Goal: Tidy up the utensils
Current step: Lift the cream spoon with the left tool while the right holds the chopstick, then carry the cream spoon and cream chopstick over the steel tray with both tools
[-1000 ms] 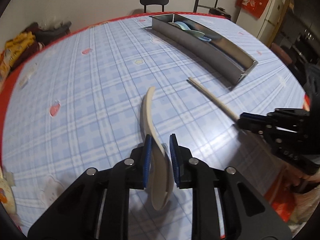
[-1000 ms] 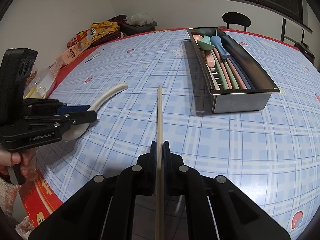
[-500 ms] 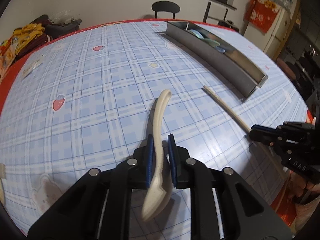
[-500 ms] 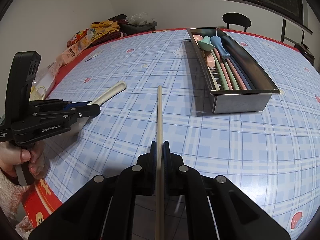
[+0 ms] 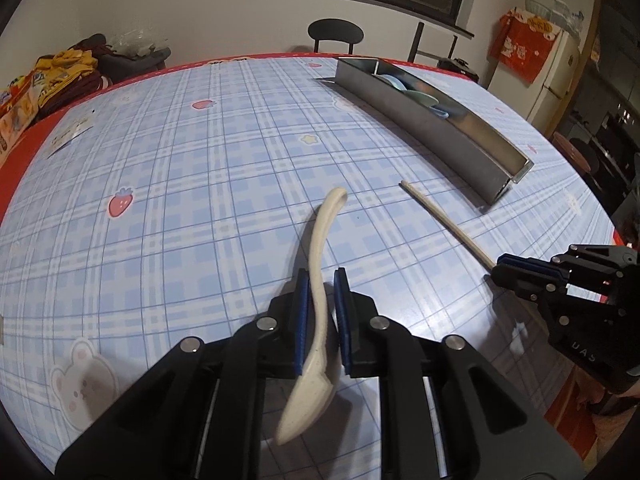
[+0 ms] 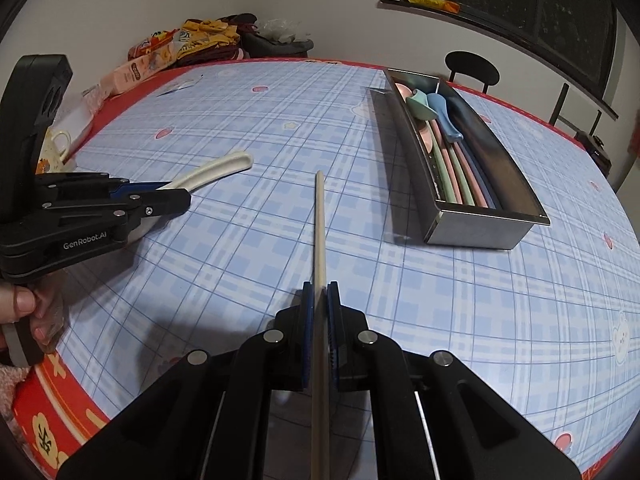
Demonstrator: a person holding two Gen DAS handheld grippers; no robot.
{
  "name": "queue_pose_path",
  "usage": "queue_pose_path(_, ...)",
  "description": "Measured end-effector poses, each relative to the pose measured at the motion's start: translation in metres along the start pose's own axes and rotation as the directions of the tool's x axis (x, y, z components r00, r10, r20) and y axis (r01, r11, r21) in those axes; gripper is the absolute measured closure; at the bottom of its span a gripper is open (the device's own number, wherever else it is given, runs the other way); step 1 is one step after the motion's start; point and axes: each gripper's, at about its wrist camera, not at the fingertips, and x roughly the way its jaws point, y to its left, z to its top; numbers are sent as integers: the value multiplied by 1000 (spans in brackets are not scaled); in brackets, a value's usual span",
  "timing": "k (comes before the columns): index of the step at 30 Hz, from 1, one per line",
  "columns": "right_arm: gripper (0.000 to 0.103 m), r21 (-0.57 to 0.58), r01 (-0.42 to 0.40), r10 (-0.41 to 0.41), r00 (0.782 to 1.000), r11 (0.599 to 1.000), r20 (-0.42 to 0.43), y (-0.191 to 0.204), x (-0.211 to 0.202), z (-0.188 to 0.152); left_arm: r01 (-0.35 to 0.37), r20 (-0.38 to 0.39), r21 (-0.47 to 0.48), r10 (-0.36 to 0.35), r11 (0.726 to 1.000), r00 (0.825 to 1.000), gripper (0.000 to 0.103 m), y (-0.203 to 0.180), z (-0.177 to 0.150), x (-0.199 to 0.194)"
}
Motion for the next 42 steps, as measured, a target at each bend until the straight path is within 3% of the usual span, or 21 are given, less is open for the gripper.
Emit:
queue_pose_path(14, 95, -28, 24, -24, 1000, 999, 0, 1, 0, -1, 36, 109, -57, -30, 998, 994, 88, 12, -4, -22)
queue_pose_path(42, 96, -53, 54, -54, 999, 997, 8, 4, 1, -3, 33, 145, -94, -19, 995, 989, 88, 20, -9, -31)
